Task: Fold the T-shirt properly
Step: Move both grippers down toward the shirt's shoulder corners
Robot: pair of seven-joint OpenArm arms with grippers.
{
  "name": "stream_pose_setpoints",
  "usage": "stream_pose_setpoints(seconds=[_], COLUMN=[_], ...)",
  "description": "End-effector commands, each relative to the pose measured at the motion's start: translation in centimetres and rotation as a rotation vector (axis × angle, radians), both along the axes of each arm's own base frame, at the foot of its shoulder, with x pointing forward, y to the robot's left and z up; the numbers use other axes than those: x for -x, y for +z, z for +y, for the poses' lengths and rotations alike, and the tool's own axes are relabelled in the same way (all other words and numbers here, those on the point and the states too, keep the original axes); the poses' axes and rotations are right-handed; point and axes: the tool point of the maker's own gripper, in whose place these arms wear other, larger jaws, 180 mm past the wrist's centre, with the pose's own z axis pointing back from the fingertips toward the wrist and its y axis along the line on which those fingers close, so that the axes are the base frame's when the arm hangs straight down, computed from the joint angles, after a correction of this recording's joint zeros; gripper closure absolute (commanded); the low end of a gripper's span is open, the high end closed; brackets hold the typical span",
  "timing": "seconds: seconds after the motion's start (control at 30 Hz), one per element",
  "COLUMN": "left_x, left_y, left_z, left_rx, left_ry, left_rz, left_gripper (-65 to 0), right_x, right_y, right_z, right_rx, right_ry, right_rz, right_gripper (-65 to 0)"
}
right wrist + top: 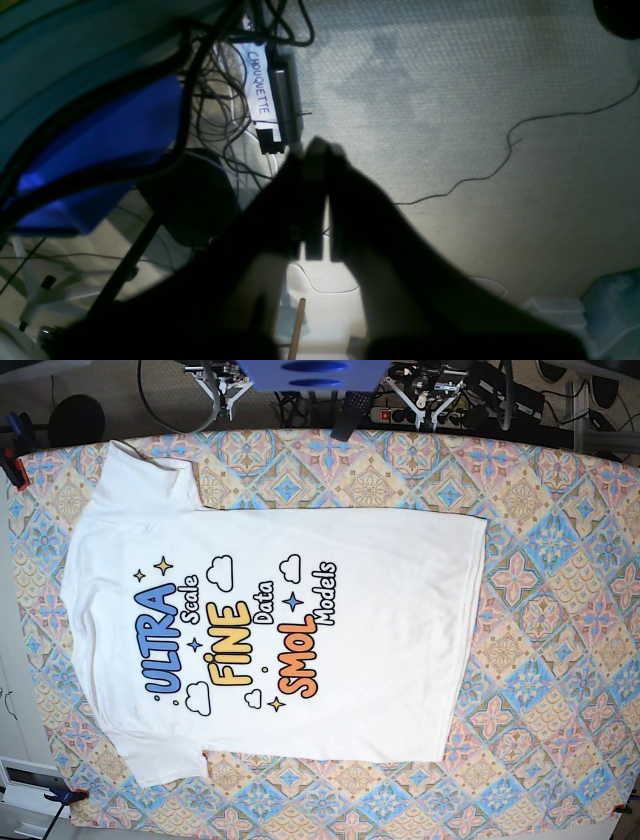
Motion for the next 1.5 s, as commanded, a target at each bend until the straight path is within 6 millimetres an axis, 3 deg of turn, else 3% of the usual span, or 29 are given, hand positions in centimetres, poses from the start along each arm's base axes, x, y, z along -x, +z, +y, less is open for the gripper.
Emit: stream_pose_setpoints(seconds=[0.0,0.43,0.6,0.67,0.77,0.87,1.07,1.2,1.37,1.47], left_x=[0.1,0.1,1.6,1.9,3.1,4.4,6.6,6.7,6.3,5.7], left_y=[0.0,0.0,0.1,0.4,0.9,1.7,3.5,5.3,8.1,10.0], left_z=[0.3,0.4,0.7,2.5,3.0,4.5,5.0,5.6,7.0,8.0], left_rx=[-0.009,-0.010,-0.015,-0.041,-0.050,-0.069,-0.051,-0.051,-0.048,-0.033], left_ry=[-0.002,-0.003,-0.007,-0.011,-0.021,-0.054,-0.211,-0.241,-0.231,-0.199], left_rz=[-0.002,-0.002,0.019,0.013,0.006,-0.004,-0.025,-0.075,-0.143,-0.186], left_gripper=[-0.7,-0.7,-0.7,-0.7,-0.7,-0.7,-0.7,-0.7,-0.7,-0.7], right_x=[0.3,0.3,0.3,2.2,4.7,6.4,9.2,10.2,11.3,10.2], right_y=[0.0,0.0,0.0,0.2,0.6,1.2,2.7,4.8,7.6,9.5], right_z=[-0.2,-0.2,-0.3,-0.4,-0.6,-3.3,-6.8,-10.6,-12.7,-15.3], right_rx=[0.005,0.005,0.007,0.009,0.013,0.055,0.111,0.194,0.248,0.293], right_ry=[0.002,0.002,0.003,0.003,0.005,0.015,0.045,-0.032,-0.043,-0.006], right_rz=[0.002,0.003,0.002,0.029,0.048,0.042,0.026,-0.025,-0.077,-0.132], right_gripper=[0.0,0.0,0.0,0.0,0.0,0.0,0.0,0.0,0.0,0.0])
